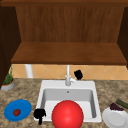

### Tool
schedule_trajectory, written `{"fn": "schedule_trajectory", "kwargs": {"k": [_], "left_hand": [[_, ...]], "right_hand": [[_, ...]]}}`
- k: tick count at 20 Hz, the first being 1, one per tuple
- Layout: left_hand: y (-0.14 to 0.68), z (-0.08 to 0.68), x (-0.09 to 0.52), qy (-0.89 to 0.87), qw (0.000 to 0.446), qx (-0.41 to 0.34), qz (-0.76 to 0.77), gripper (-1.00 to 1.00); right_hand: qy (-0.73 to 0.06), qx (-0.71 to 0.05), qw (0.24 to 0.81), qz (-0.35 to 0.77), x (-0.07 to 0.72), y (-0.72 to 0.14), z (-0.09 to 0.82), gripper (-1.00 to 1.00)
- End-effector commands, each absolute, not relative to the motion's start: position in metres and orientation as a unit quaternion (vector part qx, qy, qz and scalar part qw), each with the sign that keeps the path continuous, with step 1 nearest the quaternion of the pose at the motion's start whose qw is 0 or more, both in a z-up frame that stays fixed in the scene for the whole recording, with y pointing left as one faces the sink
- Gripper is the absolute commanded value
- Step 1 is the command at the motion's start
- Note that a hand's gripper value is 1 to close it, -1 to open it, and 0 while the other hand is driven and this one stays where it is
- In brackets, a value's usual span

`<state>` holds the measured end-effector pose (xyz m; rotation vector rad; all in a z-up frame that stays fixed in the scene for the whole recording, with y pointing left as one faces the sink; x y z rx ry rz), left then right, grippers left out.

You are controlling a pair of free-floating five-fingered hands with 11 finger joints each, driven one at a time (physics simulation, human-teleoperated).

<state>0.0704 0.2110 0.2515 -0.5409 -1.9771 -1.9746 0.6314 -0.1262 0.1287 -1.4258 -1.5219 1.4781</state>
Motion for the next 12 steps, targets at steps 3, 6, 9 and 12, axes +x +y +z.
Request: {"fn": "schedule_trajectory", "kwargs": {"k": [3,6,9,12], "left_hand": [[0.211,0.252,0.07,-0.687,0.147,-0.188,-0.686,0.0],[0.211,0.252,0.07,-0.687,0.147,-0.188,-0.686,0.0],[0.211,0.252,0.07,-0.687,0.147,-0.188,-0.686,0.0],[0.211,0.252,0.07,-0.687,0.147,-0.188,-0.686,0.0]], "right_hand": [[-0.596,-0.549,0.284,0.512,0.618,-0.148,0.096,1.0],[-0.614,-0.56,0.254,0.495,0.618,-0.15,0.09,1.0],[-0.626,-0.569,0.229,0.481,0.619,-0.152,0.086,1.0],[-0.636,-0.577,0.209,0.468,0.62,-0.153,0.082,1.0]]}}
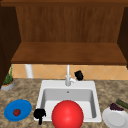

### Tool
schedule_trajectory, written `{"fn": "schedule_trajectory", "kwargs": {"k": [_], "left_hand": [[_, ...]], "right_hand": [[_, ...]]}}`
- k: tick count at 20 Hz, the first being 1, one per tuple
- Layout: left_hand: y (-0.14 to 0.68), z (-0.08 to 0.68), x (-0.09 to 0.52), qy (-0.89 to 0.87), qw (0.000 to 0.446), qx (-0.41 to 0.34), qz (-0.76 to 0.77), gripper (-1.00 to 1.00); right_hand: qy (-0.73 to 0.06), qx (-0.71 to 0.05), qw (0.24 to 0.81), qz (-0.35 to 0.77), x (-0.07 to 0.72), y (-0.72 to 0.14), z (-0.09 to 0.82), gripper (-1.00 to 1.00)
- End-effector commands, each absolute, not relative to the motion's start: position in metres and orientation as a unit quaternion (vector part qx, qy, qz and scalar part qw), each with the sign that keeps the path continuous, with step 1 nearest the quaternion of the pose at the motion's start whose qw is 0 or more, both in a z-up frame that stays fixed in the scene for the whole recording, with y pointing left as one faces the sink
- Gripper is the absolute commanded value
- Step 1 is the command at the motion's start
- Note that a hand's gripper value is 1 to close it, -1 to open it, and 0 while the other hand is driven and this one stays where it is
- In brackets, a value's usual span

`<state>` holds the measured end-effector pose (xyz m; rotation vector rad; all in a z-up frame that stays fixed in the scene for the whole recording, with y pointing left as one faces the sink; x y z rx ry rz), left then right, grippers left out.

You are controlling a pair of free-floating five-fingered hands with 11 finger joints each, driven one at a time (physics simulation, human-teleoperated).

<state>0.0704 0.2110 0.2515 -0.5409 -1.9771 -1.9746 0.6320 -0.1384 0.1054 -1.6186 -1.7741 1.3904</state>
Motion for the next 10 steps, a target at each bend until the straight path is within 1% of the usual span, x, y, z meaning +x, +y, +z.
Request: {"fn": "schedule_trajectory", "kwargs": {"k": [1,10], "left_hand": [[0.211,0.2515,0.0704,-0.687,0.147,-0.188,-0.686,0.0],[0.211,0.2515,0.0704,-0.687,0.147,-0.188,-0.686,0.0]], "right_hand": [[-0.639,-0.579,0.203,0.464,0.6201,-0.1535,0.081,1.0],[-0.652,-0.593,0.171,0.439,0.6222,-0.1551,0.074,1.0]]}}
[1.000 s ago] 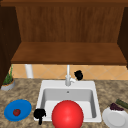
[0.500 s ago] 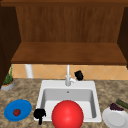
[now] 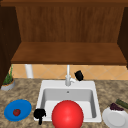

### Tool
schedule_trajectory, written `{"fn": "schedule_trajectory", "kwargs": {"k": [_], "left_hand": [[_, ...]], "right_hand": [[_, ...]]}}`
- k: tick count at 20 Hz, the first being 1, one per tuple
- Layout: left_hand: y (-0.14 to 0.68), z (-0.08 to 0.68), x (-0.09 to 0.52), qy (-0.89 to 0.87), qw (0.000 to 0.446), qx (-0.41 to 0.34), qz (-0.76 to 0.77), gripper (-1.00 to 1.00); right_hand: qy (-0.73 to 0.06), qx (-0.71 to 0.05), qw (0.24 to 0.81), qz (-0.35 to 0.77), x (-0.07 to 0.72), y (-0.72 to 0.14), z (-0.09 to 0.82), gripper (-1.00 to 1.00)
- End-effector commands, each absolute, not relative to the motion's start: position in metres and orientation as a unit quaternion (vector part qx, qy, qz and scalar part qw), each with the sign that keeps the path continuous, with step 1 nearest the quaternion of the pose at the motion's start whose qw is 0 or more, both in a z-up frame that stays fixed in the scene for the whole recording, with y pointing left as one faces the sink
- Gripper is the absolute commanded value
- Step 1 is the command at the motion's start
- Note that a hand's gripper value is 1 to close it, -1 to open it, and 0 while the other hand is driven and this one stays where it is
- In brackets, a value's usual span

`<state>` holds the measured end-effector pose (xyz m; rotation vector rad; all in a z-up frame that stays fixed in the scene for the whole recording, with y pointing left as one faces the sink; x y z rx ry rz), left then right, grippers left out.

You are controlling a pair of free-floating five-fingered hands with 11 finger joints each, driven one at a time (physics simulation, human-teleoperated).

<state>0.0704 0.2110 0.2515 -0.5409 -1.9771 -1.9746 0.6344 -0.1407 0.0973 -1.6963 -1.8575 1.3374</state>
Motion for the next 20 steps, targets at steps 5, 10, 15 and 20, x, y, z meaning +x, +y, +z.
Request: {"fn": "schedule_trajectory", "kwargs": {"k": [5,10,15,20], "left_hand": [[0.211,0.252,0.07,-0.687,0.147,-0.188,-0.686,0.0],[0.211,0.252,0.07,-0.687,0.147,-0.188,-0.686,0.0],[0.211,0.252,0.07,-0.687,0.147,-0.188,-0.686,0.0],[0.211,0.252,0.07,-0.687,0.147,-0.188,-0.686,0.0]], "right_hand": [[-0.654,-0.602,0.158,0.43,0.624,-0.155,0.071,1.0],[-0.664,-0.583,0.131,0.449,0.655,-0.128,0.099,1.0],[-0.647,-0.583,0.141,0.471,0.662,-0.114,0.116,1.0],[-0.637,-0.584,0.141,0.483,0.664,-0.115,0.118,1.0]]}}
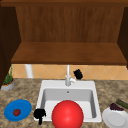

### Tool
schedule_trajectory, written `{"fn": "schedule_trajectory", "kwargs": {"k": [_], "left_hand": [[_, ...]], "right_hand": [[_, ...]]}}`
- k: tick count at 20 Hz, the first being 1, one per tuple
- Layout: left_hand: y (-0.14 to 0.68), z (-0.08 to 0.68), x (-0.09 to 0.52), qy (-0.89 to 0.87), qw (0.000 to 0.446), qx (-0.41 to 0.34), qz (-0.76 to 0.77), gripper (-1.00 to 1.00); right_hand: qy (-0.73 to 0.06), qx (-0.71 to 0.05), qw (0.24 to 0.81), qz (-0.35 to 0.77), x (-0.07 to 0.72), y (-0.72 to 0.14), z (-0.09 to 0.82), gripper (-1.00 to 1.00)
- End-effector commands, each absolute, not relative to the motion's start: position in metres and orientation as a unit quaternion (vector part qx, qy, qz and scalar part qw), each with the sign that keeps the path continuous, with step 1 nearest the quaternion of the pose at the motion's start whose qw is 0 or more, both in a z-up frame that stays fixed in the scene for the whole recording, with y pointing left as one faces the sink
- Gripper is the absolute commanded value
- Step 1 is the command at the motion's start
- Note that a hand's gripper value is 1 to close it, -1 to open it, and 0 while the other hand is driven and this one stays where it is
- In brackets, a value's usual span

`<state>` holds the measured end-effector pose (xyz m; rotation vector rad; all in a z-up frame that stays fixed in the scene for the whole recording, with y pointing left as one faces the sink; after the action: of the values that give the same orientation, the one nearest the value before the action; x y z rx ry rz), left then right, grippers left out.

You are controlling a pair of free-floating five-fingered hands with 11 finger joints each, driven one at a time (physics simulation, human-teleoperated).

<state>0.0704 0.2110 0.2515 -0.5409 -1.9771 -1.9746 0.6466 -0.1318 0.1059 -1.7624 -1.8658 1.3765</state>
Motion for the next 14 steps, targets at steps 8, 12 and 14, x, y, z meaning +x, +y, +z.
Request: {"fn": "schedule_trajectory", "kwargs": {"k": [8,12,14], "left_hand": [[0.211,0.2515,0.0704,-0.687,0.147,-0.188,-0.686,0.0],[0.211,0.2515,0.0704,-0.687,0.147,-0.188,-0.686,0.0],[0.211,0.2515,0.0704,-0.687,0.147,-0.188,-0.686,0.0]], "right_hand": [[-0.625,-0.583,0.136,0.501,0.6644,-0.1132,0.1224,1.0],[-0.615,-0.584,0.134,0.513,0.6665,-0.1108,0.1229,1.0],[-0.61,-0.584,0.133,0.519,0.6665,-0.1106,0.1237,1.0]]}}
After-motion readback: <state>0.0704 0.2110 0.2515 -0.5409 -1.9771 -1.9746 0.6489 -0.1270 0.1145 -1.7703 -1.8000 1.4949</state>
